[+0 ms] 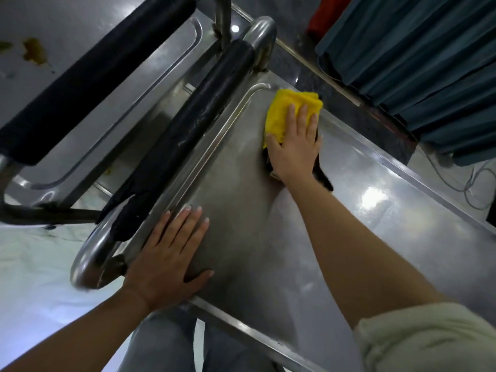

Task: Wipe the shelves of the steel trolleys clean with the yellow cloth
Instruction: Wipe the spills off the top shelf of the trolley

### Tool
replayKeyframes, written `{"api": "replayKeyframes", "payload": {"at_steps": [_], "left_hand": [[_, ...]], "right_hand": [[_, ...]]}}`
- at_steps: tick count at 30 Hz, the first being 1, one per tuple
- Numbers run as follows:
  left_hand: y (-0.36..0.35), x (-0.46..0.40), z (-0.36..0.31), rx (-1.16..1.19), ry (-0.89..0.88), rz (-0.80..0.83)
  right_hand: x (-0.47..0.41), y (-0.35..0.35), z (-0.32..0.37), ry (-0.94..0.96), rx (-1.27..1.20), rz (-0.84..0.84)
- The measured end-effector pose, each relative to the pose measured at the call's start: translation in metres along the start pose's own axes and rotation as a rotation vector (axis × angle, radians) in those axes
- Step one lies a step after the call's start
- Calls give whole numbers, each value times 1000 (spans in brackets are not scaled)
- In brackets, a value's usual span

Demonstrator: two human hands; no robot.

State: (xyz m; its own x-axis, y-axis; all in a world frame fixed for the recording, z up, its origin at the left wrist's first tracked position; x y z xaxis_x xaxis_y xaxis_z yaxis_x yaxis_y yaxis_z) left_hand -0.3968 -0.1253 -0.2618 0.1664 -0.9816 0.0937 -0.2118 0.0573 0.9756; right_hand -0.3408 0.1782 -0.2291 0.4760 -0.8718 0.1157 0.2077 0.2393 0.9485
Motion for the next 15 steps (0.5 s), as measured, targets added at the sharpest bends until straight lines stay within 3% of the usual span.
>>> {"api": "replayKeyframes", "payload": {"at_steps": [4, 9, 15], "left_hand": [[0, -1, 0, 17, 15, 4], [3, -2, -1, 22, 18, 28], [3, -2, 3, 4, 11, 31]], "right_hand": [[-32, 2, 13, 292, 69, 98], [-11, 2, 16, 516, 100, 187], [83, -8, 11, 553, 11, 202]]}}
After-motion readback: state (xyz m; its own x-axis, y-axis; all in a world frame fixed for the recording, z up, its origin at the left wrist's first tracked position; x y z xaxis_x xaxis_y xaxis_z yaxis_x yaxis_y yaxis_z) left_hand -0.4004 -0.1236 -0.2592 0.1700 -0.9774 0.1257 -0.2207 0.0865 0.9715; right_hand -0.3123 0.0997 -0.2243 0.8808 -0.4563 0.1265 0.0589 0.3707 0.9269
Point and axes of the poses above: each hand's wrist, its own x-axis away from the middle knuckle, its own y-axis out of the back of the hand, z = x × y, the point moved 3 cm from there along -x, towards the middle knuckle, and after that the axes turned 4 degrees about -z, right-handed, at the moved point
